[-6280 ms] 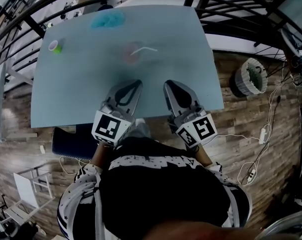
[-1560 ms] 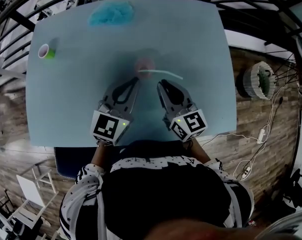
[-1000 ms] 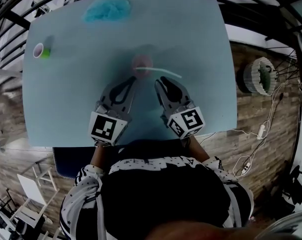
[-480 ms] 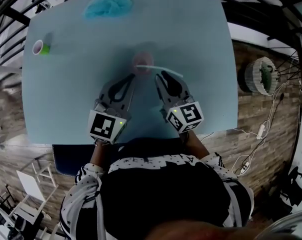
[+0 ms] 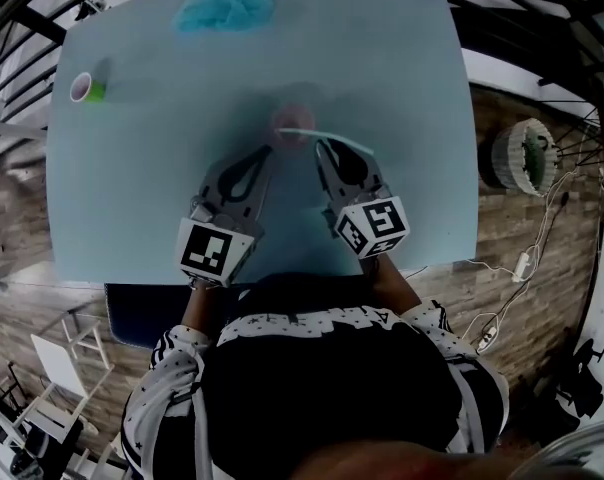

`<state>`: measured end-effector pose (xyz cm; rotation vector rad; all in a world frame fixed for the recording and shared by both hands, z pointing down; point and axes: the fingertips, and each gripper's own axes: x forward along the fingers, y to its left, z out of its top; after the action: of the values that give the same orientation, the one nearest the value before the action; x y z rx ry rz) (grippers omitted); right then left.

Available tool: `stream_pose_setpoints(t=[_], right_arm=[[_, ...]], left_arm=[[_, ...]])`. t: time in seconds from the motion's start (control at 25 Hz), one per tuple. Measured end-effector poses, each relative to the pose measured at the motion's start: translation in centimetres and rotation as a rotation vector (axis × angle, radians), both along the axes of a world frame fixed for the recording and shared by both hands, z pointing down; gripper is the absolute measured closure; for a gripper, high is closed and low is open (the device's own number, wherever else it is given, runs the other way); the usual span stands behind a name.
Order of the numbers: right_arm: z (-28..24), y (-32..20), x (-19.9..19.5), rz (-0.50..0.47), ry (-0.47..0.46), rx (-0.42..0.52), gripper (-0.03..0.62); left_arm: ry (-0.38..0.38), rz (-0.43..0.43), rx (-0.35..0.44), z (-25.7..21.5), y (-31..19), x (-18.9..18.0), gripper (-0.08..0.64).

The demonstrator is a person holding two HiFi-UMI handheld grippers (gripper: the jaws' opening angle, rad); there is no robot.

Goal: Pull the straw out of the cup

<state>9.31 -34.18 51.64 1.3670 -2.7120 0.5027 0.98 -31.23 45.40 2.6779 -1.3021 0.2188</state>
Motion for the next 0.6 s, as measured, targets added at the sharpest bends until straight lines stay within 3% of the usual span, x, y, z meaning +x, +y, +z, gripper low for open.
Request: stream_pose_setpoints(t=[0.6], right_arm=[[-0.6,-0.8,-0.6,-0.009,0.018,0.02,0.525]], left_arm=[[0.003,-0.046,0.009,-0.6,0.3,-1.7,0.546]])
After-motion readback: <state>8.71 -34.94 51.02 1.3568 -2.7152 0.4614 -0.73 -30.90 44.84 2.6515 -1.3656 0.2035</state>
